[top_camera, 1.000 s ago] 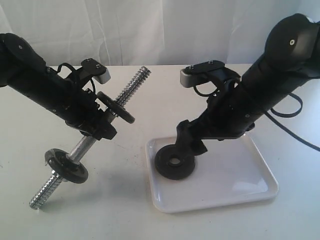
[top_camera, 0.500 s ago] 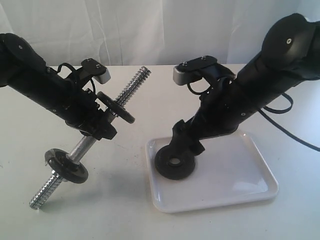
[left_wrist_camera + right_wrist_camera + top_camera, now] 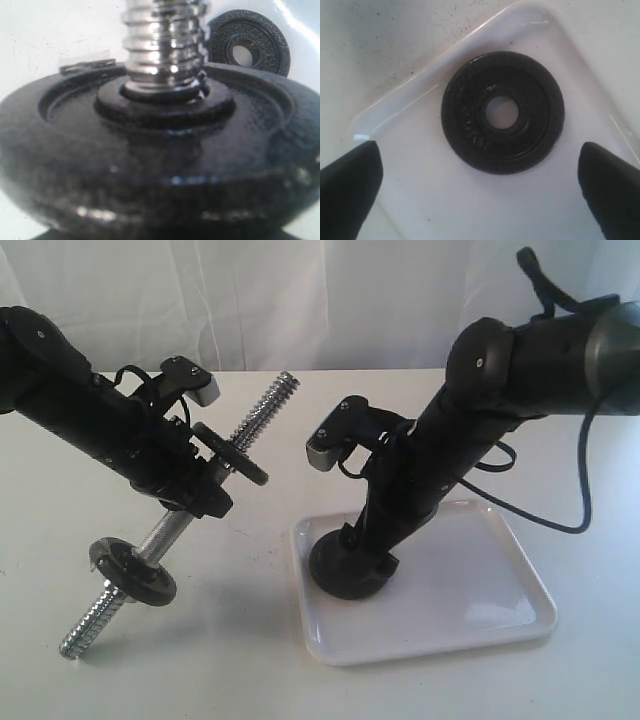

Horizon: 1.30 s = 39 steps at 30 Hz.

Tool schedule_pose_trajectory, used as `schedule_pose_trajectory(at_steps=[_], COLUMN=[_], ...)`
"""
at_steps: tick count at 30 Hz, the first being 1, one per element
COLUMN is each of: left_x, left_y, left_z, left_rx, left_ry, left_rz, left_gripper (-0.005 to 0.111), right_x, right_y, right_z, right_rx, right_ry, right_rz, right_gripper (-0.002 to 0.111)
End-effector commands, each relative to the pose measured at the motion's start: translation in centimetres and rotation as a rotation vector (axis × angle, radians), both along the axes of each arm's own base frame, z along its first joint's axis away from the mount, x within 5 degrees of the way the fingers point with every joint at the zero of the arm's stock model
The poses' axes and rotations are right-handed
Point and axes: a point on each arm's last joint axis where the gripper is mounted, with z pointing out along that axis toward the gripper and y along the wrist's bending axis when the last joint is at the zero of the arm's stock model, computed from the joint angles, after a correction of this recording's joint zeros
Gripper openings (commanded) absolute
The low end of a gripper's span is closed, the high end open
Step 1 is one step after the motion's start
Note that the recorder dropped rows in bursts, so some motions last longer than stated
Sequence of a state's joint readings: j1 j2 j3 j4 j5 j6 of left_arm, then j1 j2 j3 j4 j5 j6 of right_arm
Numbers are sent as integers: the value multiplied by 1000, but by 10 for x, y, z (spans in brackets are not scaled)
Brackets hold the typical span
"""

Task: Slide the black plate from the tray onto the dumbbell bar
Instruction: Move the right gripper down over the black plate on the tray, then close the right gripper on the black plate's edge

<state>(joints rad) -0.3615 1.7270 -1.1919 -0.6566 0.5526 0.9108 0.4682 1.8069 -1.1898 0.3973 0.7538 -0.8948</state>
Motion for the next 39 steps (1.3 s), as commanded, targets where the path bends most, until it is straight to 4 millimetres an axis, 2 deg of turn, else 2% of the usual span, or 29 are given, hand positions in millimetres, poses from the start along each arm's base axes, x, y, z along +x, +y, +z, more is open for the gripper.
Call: schedule_pose_trajectory(at_steps=[1, 7, 14, 30, 39], left_x=[-3, -3, -3, -3, -3], left_y=[-4, -4, -4, -4, -4], left_z=[34, 34, 34, 34, 34], left_rx=[-139, -139, -138, -136, -136], left_ry=[-31, -31, -33, -31, -31], left_rz=[68, 68, 69, 66, 66], left_gripper=[0, 0, 0, 0, 0], right_x=[10, 22, 16, 19, 23], right_y=[6, 17, 35, 38, 41], right_z=[-7, -6, -14, -39, -39], right_rx=[-17, -20, -116, -174, -158], right_ry=[61, 75, 41, 62, 17], right_rz=[-17, -6, 74, 82, 74], right_gripper=[105, 105, 105, 105, 105])
